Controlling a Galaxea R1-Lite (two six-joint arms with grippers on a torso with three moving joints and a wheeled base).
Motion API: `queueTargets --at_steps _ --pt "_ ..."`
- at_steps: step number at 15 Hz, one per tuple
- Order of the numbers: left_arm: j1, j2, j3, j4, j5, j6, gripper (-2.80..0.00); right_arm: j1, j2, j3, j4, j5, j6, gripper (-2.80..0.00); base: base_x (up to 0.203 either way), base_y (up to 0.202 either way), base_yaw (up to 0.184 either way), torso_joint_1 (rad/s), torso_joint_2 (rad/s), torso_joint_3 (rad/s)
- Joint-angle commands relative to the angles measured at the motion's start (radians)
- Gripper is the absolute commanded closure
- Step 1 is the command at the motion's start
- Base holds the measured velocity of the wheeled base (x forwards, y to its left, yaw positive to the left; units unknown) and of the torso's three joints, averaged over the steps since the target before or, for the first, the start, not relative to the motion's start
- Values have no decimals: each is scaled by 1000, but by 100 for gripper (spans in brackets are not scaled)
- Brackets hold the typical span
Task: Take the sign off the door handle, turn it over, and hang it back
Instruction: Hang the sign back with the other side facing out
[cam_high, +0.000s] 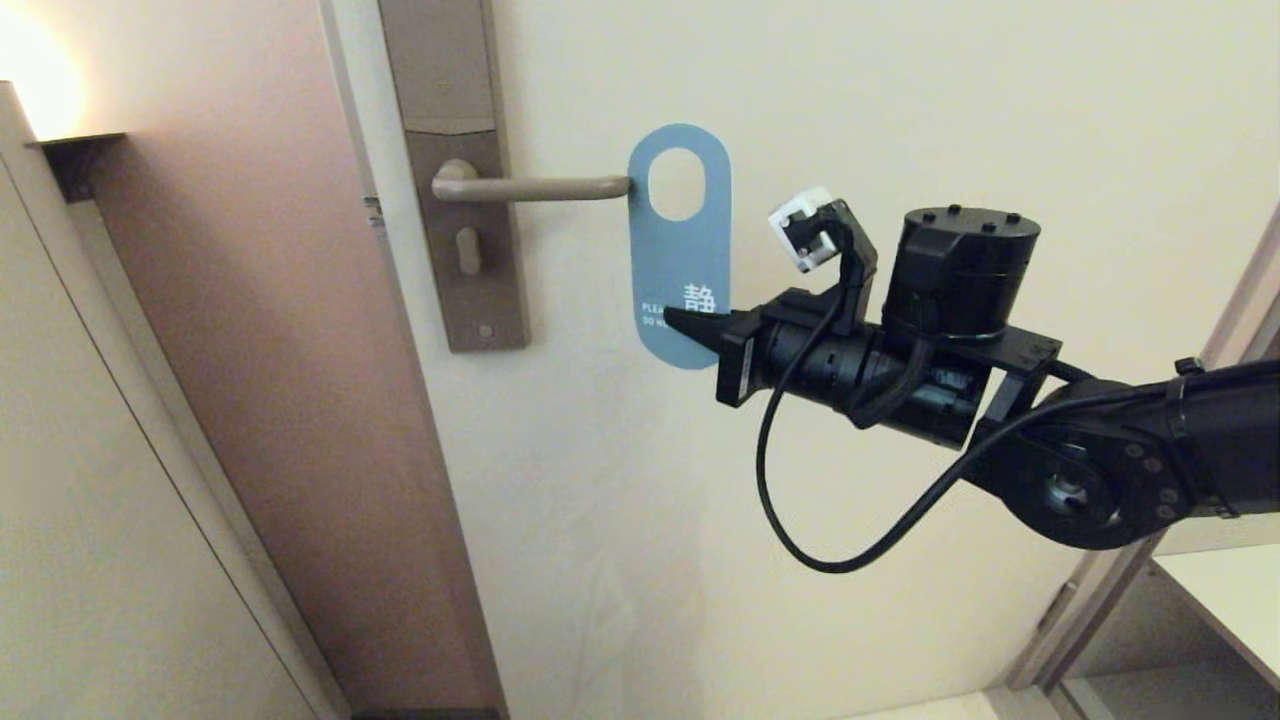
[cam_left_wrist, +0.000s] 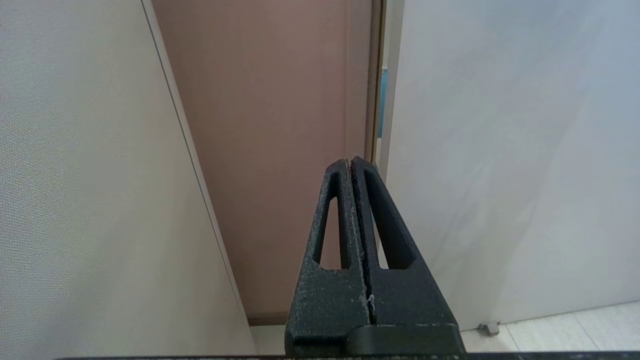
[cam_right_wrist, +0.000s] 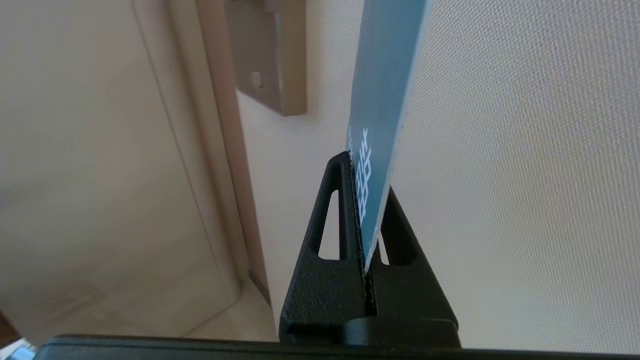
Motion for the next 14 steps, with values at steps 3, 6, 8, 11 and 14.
queueTargets --at_steps 3,6,8,11,14 --pt "0 1 0 0 0 0 0 -4 29 -24 -5 -17 1 0 0 0 0 0 0 0" --pt "0 1 0 0 0 0 0 -7 38 -28 -5 -23 -8 0 0 0 0 0 0 0" --pt "0 1 0 0 0 0 0 -6 44 -34 -5 -23 -28 0 0 0 0 0 0 0" --pt "0 1 0 0 0 0 0 -3 52 -53 -3 -22 -39 0 0 0 0 0 0 0" --pt "0 1 0 0 0 0 0 -3 62 -58 -1 -23 -49 0 0 0 0 0 0 0"
